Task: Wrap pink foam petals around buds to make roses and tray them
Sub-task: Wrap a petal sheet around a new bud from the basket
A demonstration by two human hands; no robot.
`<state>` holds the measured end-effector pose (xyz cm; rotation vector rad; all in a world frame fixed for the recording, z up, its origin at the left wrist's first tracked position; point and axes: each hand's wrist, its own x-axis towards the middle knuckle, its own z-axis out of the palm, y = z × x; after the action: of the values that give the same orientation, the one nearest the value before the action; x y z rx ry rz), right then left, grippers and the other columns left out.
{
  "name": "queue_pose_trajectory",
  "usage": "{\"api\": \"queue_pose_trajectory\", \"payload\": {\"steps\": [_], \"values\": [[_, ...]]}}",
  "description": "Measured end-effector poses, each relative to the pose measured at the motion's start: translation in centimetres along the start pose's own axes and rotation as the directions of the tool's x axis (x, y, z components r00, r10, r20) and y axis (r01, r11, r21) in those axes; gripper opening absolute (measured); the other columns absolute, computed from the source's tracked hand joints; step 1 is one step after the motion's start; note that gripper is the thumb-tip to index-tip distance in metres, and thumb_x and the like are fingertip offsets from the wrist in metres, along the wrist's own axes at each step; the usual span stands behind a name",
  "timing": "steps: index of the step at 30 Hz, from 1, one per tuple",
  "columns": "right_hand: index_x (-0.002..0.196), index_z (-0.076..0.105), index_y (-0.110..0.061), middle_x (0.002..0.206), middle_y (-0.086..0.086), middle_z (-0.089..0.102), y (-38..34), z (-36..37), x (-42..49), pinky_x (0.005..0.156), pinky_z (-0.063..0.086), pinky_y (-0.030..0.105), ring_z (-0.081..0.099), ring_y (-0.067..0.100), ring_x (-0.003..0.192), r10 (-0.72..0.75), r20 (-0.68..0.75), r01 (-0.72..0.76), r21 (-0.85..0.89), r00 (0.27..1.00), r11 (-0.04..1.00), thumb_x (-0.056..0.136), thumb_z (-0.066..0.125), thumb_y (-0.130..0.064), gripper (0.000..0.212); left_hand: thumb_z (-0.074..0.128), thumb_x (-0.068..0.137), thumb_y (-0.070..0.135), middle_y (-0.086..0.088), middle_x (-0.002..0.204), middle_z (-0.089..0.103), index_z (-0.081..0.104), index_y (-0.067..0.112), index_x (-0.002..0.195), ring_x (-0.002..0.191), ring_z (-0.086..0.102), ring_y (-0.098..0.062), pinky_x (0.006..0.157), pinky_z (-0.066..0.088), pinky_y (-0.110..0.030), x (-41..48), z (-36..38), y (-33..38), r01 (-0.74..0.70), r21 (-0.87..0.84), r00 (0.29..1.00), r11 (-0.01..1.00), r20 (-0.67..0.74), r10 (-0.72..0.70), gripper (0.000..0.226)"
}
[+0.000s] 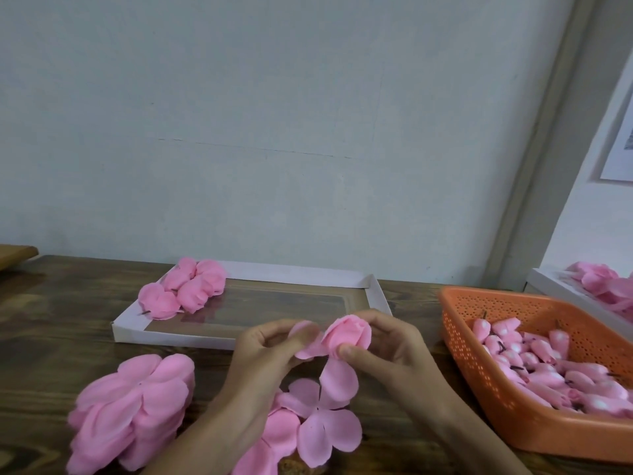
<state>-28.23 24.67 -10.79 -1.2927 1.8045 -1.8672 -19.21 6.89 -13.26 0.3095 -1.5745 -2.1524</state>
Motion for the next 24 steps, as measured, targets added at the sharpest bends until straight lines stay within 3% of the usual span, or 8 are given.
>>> {"api": "queue_pose_trajectory", "payload": {"steps": [3, 6, 11, 15, 19, 22, 24], "values": [[0.118, 0.075, -0.022, 0.126, 0.002, 0.074, 0.0, 0.2, 0.0, 0.093, 0.061, 0.036, 0.071, 0.024, 0.115, -0.026, 0.054, 0.029, -0.045, 0.998, 0.999, 0.094, 0.077, -0.011, 0.027, 0.088, 0.059, 0.042, -0.013, 0.093, 0.080, 0.084, 0.017, 0.090, 0.089, 0.077, -0.028, 0.077, 0.059, -0.036, -0.6, 0.7, 0.0, -0.125, 0.037, 0.990, 0.992, -0.057, 0.127, 0.040], [0.119, 0.076, -0.022, 0.137, -0.005, 0.069, 0.0, 0.6, 0.1, 0.100, 0.059, 0.049, 0.068, 0.023, 0.123, 0.005, 0.048, -0.002, -0.075, 0.999, 0.997, 0.090, 0.081, -0.021, 0.029, 0.083, 0.063, 0.042, -0.008, 0.087, 0.081, 0.085, 0.022, 0.088, 0.081, 0.077, -0.020, 0.067, 0.060, -0.024, -1.2, 1.1, -0.1, -0.237, 0.084, 0.968, 0.968, -0.063, 0.243, 0.032], [0.119, 0.074, -0.019, 0.116, -0.001, 0.078, -0.5, 1.2, -0.1, 0.097, 0.060, 0.048, 0.074, 0.021, 0.111, 0.062, 0.030, -0.057, -0.145, 0.998, 0.988, 0.091, 0.082, -0.022, 0.030, 0.082, 0.069, 0.034, -0.007, 0.082, 0.080, 0.086, 0.024, 0.083, 0.075, 0.076, -0.017, 0.063, 0.058, -0.022, -1.2, 1.4, -0.3, -0.302, 0.077, 0.944, 0.950, -0.114, 0.309, 0.018], [0.117, 0.074, -0.017, 0.111, -0.005, 0.079, -0.6, 1.5, -0.2, 0.095, 0.061, 0.045, 0.075, 0.017, 0.107, 0.099, -0.007, -0.099, -0.202, 0.995, 0.974, 0.089, 0.083, -0.021, 0.030, 0.075, 0.078, 0.039, -0.008, 0.079, 0.076, 0.083, 0.014, 0.078, 0.074, 0.072, -0.014, 0.066, 0.057, -0.022, -1.3, 1.7, -0.2, -0.357, 0.098, 0.924, 0.929, -0.110, 0.366, 0.026], [0.112, 0.074, -0.018, 0.108, -0.005, 0.080, -0.5, 1.9, -0.2, 0.092, 0.063, 0.045, 0.075, 0.017, 0.103, 0.120, -0.059, -0.130, -0.224, 0.991, 0.966, 0.087, 0.084, -0.022, 0.027, 0.070, 0.081, 0.041, -0.010, 0.080, 0.074, 0.082, 0.015, 0.076, 0.075, 0.070, -0.018, 0.067, 0.055, -0.027, -1.4, 1.8, -0.1, -0.412, 0.166, 0.899, 0.896, -0.086, 0.429, 0.030], [0.109, 0.073, -0.017, 0.105, -0.005, 0.080, -0.4, 2.0, -0.2, 0.088, 0.064, 0.043, 0.076, 0.016, 0.100, 0.104, -0.093, -0.122, -0.224, 0.990, 0.967, 0.087, 0.084, -0.023, 0.026, 0.072, 0.083, 0.033, -0.009, 0.086, 0.077, 0.085, 0.019, 0.087, 0.082, 0.074, -0.023, 0.070, 0.057, -0.023, -1.5, 1.9, 0.0, -0.438, 0.183, 0.891, 0.880, -0.040, 0.452, 0.019], [0.106, 0.072, -0.015, 0.103, -0.002, 0.080, -0.4, 1.8, -0.1, 0.084, 0.065, 0.041, 0.077, 0.017, 0.097, 0.083, -0.115, -0.105, -0.203, 0.990, 0.974, 0.086, 0.085, -0.021, 0.025, 0.074, 0.083, 0.029, -0.004, 0.097, 0.081, 0.085, 0.022, 0.099, 0.092, 0.077, -0.018, 0.075, 0.059, -0.020, -1.6, 1.7, 0.0, -0.426, 0.156, 0.900, 0.891, -0.022, 0.435, 0.020]]}}
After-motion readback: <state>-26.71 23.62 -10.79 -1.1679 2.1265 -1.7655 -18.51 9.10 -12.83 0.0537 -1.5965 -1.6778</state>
